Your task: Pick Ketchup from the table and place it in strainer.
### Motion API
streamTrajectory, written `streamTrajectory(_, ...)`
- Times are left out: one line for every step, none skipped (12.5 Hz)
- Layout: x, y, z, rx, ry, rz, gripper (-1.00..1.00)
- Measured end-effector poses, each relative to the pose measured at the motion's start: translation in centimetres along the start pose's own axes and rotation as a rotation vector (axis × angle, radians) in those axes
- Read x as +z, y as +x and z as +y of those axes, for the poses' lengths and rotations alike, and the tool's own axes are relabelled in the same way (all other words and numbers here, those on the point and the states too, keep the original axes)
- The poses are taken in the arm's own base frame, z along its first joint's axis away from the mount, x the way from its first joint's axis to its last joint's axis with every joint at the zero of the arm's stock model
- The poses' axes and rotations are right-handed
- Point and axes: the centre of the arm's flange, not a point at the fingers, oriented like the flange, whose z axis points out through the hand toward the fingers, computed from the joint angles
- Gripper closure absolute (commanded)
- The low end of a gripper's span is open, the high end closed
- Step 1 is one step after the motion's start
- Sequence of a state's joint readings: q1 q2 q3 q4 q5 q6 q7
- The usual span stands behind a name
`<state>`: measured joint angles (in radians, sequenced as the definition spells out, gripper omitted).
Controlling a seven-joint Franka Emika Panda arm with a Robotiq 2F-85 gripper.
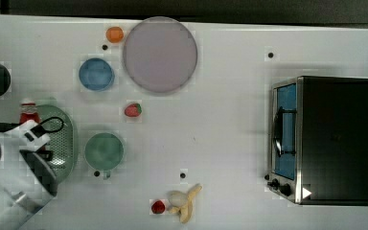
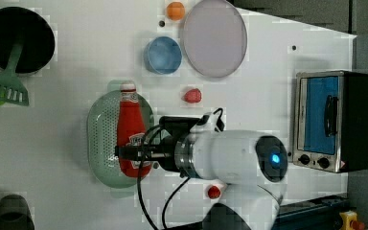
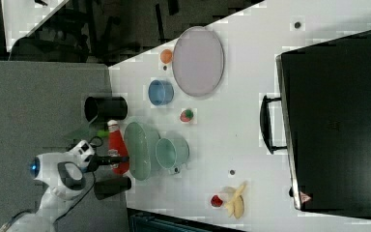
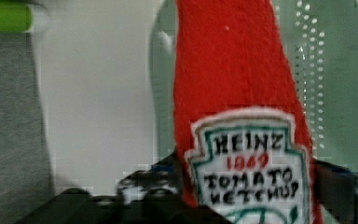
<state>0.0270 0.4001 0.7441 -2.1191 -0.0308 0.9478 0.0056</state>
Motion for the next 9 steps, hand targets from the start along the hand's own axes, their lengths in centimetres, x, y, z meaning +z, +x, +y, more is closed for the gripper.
streamTrajectory(1.6, 0.0, 0.8, 0.007, -0.016, -0.024, -1.0)
streamTrajectory(2.8, -0.3, 1.5, 0.025, -0.029, -0.047, -1.0)
streamTrajectory(3.6, -0.6, 2.3, 0.039, -0.044, -0.06, -1.0)
streamTrajectory(3.5, -0.6, 2.8, 0.05, -0.054, -0.056, -1.0)
streamTrajectory(2.6, -0.4, 2.9, 0.058, -0.055, -0.036, -1.0)
streamTrajectory(1.0, 0.0, 2.6, 0.058, -0.049, -0.004, -1.0)
streamTrajectory(-1.1, 0.5, 2.3, 0.062, -0.039, 0.04, -1.0)
streamTrajectory(-3.6, 1.2, 2.3, 0.072, -0.033, 0.096, -1.0)
streamTrajectory(-6.5, 1.9, 2.6, 0.083, -0.034, 0.152, -1.0)
